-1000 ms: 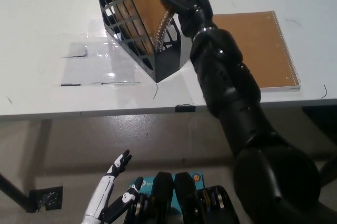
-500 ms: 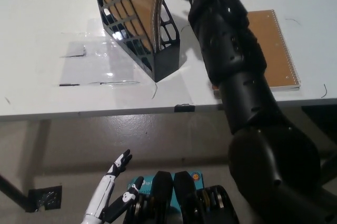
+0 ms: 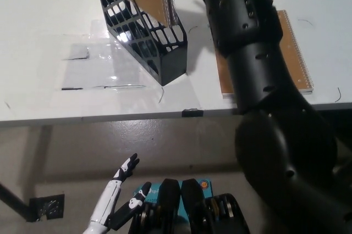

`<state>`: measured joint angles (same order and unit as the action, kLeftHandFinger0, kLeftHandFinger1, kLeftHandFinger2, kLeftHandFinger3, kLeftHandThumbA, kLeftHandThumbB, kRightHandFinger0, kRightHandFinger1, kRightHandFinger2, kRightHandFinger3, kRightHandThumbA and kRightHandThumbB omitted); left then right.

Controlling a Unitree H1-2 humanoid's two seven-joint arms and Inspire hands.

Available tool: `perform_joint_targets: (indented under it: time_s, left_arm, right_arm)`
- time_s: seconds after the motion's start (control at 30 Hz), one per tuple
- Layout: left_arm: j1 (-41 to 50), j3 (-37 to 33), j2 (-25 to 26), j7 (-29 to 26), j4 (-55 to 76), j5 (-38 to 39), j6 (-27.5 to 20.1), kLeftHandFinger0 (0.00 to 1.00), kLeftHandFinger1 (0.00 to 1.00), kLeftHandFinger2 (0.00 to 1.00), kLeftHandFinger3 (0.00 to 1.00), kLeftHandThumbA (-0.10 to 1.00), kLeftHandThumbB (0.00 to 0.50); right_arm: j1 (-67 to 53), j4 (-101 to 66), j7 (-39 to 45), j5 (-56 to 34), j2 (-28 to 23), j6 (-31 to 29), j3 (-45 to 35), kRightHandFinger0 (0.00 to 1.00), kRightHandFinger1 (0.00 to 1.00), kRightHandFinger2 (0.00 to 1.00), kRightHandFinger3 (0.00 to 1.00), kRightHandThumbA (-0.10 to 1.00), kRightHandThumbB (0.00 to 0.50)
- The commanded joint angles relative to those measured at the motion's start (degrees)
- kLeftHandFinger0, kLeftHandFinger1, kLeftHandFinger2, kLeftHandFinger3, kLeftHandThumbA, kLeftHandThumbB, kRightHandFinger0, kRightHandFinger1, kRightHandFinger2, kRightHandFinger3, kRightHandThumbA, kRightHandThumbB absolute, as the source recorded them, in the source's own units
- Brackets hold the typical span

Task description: Use the right hand to pick up a book from the book holder on the left side and put it on another book on the right side

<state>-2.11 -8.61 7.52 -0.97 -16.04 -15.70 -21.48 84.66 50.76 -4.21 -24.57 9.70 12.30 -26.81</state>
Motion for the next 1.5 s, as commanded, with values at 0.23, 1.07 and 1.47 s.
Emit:
perform_joint_targets:
  time_s: [0.23, 1.07, 1.47]
  left_arm:
    - [-0.4, -0.3, 0.4, -0.3, 0.6, -0.5, -2.6, 0.98, 1.00, 1.00, 1.00, 0.74, 0.169]
    - [1.0, -0.3, 0.5, -0.5, -0.1, -0.6, -2.1, 0.98, 1.00, 1.00, 1.00, 0.77, 0.160]
    - [1.5, -0.2, 0.3, -1.0, -0.4, -0.8, -2.6, 0.98, 0.99, 1.00, 1.00, 0.76, 0.171]
  right_arm:
    - [13.6, 0.1, -1.5, -10.7, -4.8, 3.0, -7.6, 0.00, 0.15, 0.73, 1.00, -0.10, 0.055]
    - [5.7, -0.5, -0.1, -18.1, -18.4, 12.5, -13.4, 0.00, 0.11, 0.67, 1.00, -0.10, 0.034]
    - [2.5, 5.8, 3.0, -18.7, -22.4, 14.5, -13.7, 0.00, 0.20, 0.69, 1.00, -0.10, 0.028]
